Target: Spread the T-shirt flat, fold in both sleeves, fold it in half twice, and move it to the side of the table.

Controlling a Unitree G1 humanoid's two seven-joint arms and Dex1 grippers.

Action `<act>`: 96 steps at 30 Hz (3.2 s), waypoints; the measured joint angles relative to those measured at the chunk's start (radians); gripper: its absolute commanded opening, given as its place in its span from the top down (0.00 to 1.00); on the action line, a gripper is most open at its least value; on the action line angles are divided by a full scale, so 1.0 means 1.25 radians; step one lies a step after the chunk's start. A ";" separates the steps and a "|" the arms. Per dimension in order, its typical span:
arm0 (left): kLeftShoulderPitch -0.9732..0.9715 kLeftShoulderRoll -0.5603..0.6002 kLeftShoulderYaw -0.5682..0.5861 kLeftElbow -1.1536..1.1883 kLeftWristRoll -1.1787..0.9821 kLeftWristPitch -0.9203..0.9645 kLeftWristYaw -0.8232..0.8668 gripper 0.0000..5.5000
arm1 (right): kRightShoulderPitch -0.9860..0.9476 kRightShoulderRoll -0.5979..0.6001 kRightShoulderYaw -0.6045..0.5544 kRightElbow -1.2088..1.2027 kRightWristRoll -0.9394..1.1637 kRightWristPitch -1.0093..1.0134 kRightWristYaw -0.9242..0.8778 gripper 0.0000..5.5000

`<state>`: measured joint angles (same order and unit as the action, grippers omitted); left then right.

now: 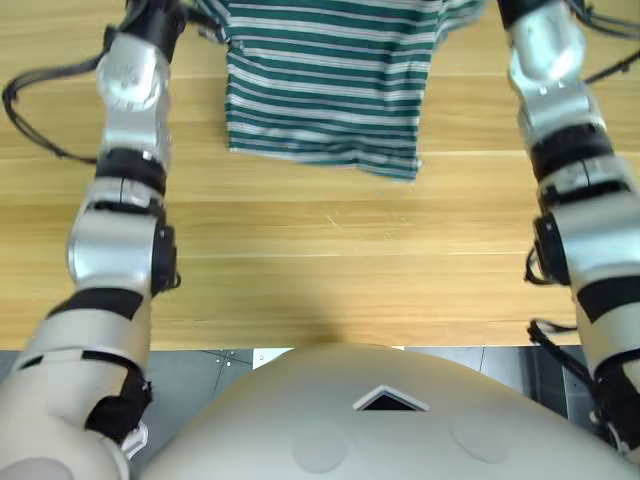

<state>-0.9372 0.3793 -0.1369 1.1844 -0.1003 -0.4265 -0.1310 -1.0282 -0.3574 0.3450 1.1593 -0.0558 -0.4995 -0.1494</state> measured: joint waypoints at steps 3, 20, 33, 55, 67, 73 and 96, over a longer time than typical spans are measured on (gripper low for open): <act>-0.211 -0.043 0.028 0.111 0.053 0.124 0.191 1.00 | -0.175 0.041 -0.022 0.120 -0.072 0.129 -0.232 1.00; 0.457 0.038 -0.107 -0.061 0.215 -0.521 -0.136 1.00 | 0.474 -0.177 0.102 -0.219 -0.104 -0.491 0.206 1.00; 0.870 0.177 0.011 -0.439 -0.044 -0.437 -0.289 1.00 | 0.939 -0.414 0.011 -0.658 0.067 -0.271 0.451 1.00; 1.111 0.119 0.143 -0.732 -0.327 -0.335 -0.417 0.74 | 1.003 -0.345 -0.172 -0.846 0.102 -0.187 0.525 0.64; 0.947 0.029 0.179 -0.673 -0.132 -0.332 -0.360 0.74 | 0.604 -0.197 -0.036 -0.342 -0.383 -0.099 0.189 0.64; 0.906 0.030 0.223 -0.630 -0.009 -0.322 -0.248 0.74 | 0.619 -0.208 -0.043 -0.291 -0.375 -0.110 0.114 0.64; 0.884 0.135 0.249 -0.523 0.185 -0.319 -0.094 0.74 | 0.872 -0.334 -0.090 -0.607 -0.347 0.025 0.148 0.64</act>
<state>0.1680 0.5479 0.1744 0.5309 0.1307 -0.8256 -0.2484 0.0613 -0.7750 0.2325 0.4003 -0.4894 -0.4687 0.0353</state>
